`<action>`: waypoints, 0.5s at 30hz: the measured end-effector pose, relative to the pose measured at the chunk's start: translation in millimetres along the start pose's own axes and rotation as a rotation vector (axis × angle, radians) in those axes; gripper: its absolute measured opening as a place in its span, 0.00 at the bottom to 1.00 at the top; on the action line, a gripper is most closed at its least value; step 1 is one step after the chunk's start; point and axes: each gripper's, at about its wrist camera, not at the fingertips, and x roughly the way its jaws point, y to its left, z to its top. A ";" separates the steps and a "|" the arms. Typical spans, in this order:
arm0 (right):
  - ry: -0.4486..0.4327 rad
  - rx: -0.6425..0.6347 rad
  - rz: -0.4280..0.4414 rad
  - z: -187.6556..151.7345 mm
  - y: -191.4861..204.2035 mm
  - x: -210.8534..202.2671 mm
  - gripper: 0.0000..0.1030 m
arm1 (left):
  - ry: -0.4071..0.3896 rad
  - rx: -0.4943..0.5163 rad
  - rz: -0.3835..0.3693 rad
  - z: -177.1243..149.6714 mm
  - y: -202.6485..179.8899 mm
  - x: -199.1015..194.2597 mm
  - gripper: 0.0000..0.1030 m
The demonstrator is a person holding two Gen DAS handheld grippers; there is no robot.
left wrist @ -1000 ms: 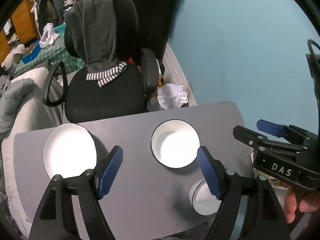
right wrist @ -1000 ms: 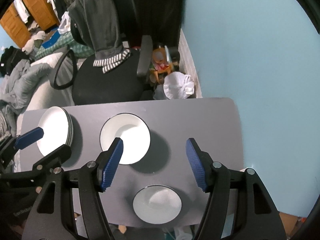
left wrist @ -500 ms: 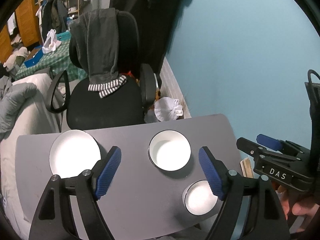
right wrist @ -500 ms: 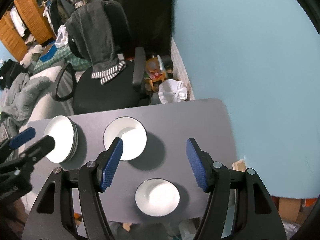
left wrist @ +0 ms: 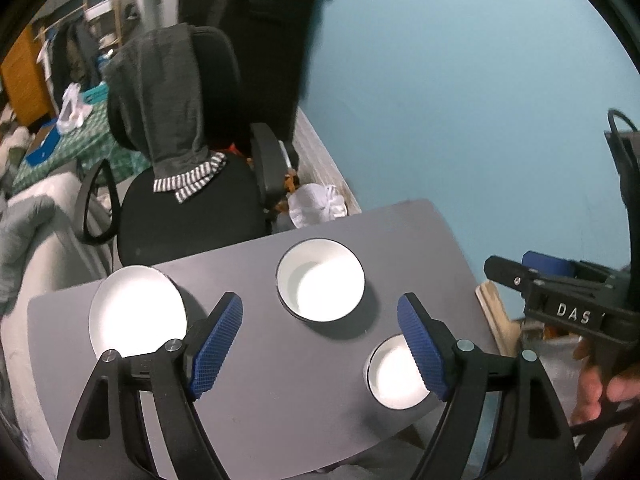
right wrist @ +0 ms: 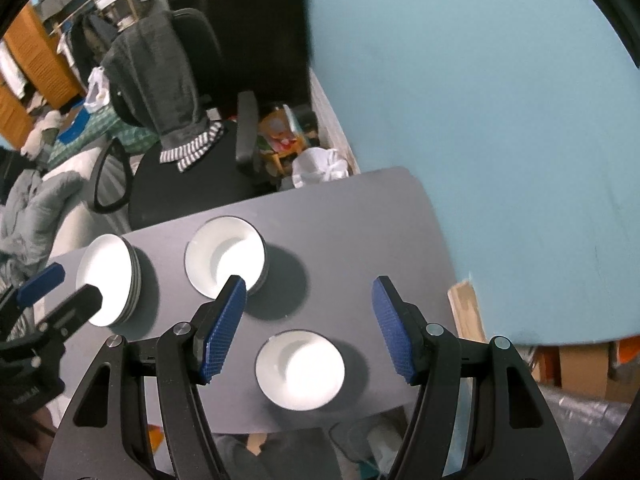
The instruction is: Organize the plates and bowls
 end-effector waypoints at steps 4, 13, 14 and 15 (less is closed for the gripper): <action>0.011 0.039 -0.005 -8.7 -7.1 -0.1 0.62 | 0.011 0.058 -0.014 -1.7 -13.0 1.7 0.79; 0.036 0.105 -0.018 -25.4 -19.6 2.5 0.63 | 0.051 0.114 -0.042 -10.4 -27.8 12.4 0.79; 0.039 0.109 -0.022 -27.6 -20.6 2.5 0.62 | 0.056 0.117 -0.044 -11.2 -28.2 14.4 0.79; 0.044 0.114 -0.026 -29.4 -22.1 3.3 0.63 | 0.062 0.120 -0.046 -12.0 -29.5 16.8 0.79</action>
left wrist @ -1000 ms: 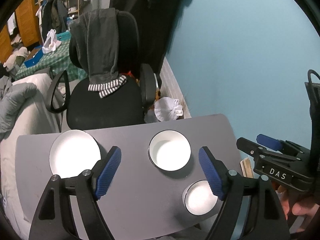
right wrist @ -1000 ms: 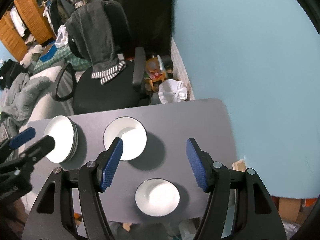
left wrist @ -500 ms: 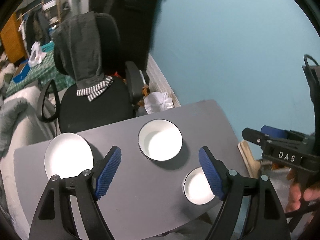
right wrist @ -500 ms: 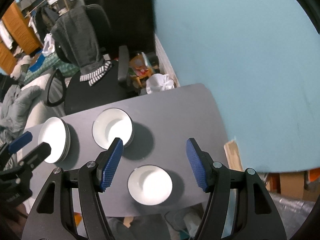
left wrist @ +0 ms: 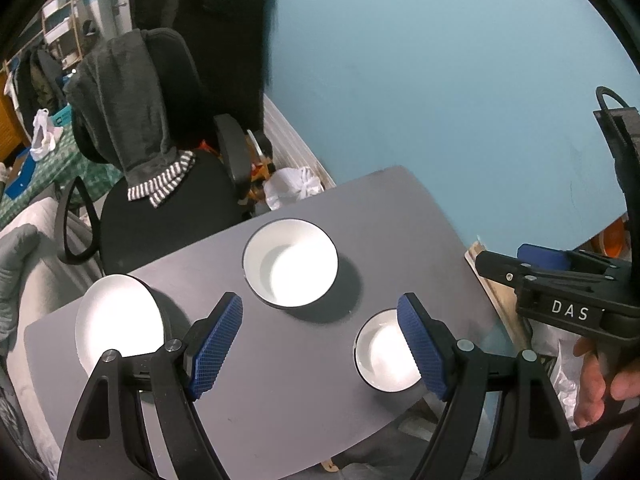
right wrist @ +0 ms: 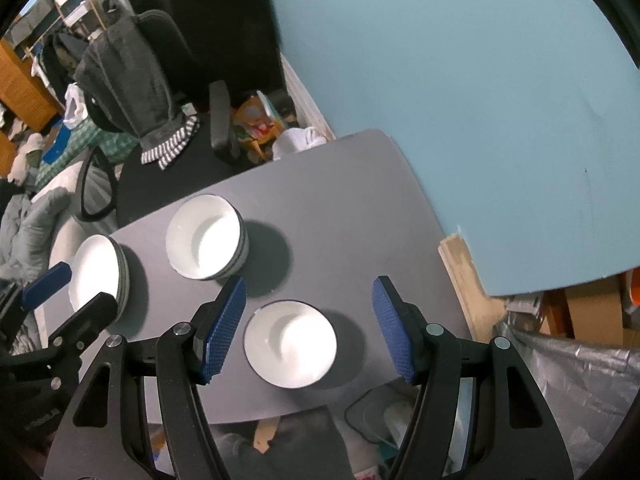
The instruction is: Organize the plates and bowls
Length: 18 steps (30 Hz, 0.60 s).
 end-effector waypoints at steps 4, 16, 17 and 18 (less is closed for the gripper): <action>0.018 0.021 -0.012 -7.2 -7.7 4.9 0.63 | 0.030 0.015 -0.007 -3.8 -3.1 10.8 0.79; 0.068 0.084 -0.027 -30.4 -26.4 25.4 0.63 | 0.099 0.073 -0.017 -14.1 -12.9 48.0 0.79; 0.075 0.086 -0.025 -32.1 -27.7 28.2 0.63 | 0.107 0.072 -0.014 -15.1 -13.0 51.4 0.79; 0.079 0.088 -0.022 -33.9 -29.0 30.9 0.63 | 0.115 0.071 -0.013 -16.1 -13.4 55.3 0.79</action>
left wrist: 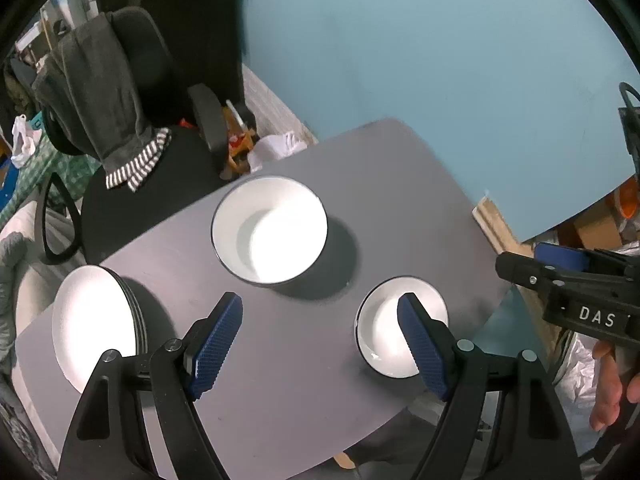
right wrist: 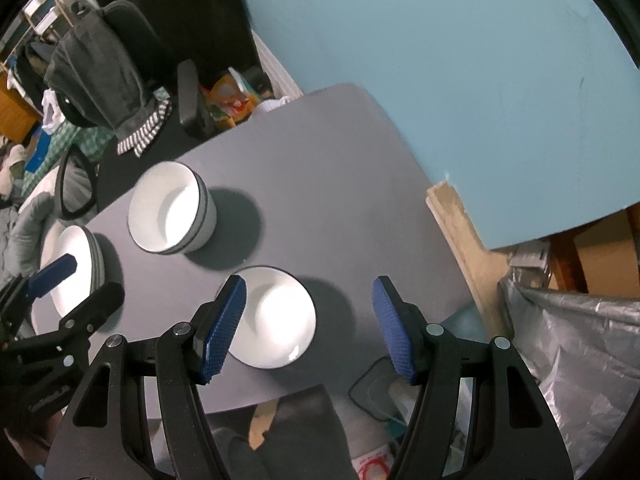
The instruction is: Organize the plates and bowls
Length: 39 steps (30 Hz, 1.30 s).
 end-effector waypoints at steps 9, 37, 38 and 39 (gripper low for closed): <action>0.070 0.024 0.021 -19.6 -17.6 38.7 0.63 | 0.069 0.022 -0.012 -14.1 -7.7 39.6 0.78; 0.150 0.026 0.095 -46.9 -28.4 134.4 0.62 | 0.199 0.021 -0.021 -29.5 -25.1 130.9 0.76; 0.150 0.026 0.100 -47.9 -27.7 135.1 0.62 | 0.199 0.021 -0.023 -29.5 -25.6 131.7 0.75; 0.151 0.028 0.099 -49.0 -28.1 135.9 0.62 | 0.198 0.021 -0.023 -29.8 -26.2 132.8 0.75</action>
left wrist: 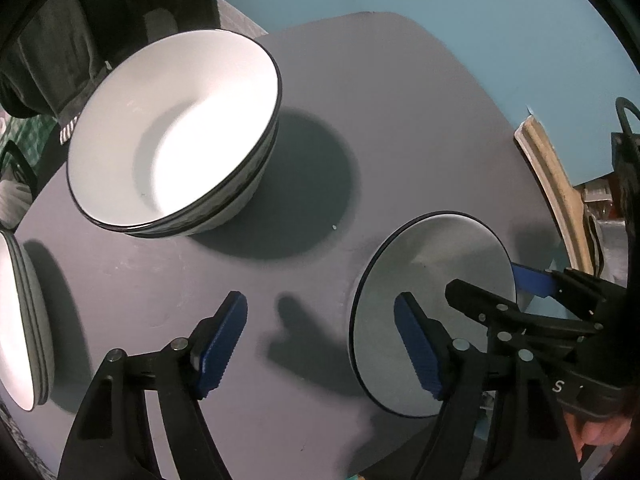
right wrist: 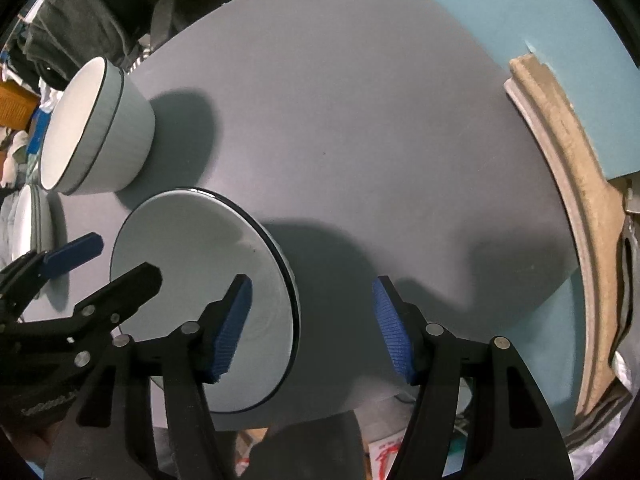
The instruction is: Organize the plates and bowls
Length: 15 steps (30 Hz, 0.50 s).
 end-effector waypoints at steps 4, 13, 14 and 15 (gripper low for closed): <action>0.007 0.012 0.011 -1.1 -3.6 2.6 0.59 | 0.025 -0.014 0.001 0.6 0.4 9.2 0.64; 0.025 -0.007 0.028 0.2 -4.6 4.4 0.33 | 0.068 -0.053 -0.022 3.1 2.1 20.0 0.41; 0.026 -0.010 0.031 0.0 -4.5 4.2 0.31 | 0.072 -0.052 -0.029 3.4 1.5 20.4 0.38; 0.026 -0.012 0.034 0.6 -4.4 4.0 0.30 | 0.074 -0.051 -0.035 2.6 1.5 21.0 0.35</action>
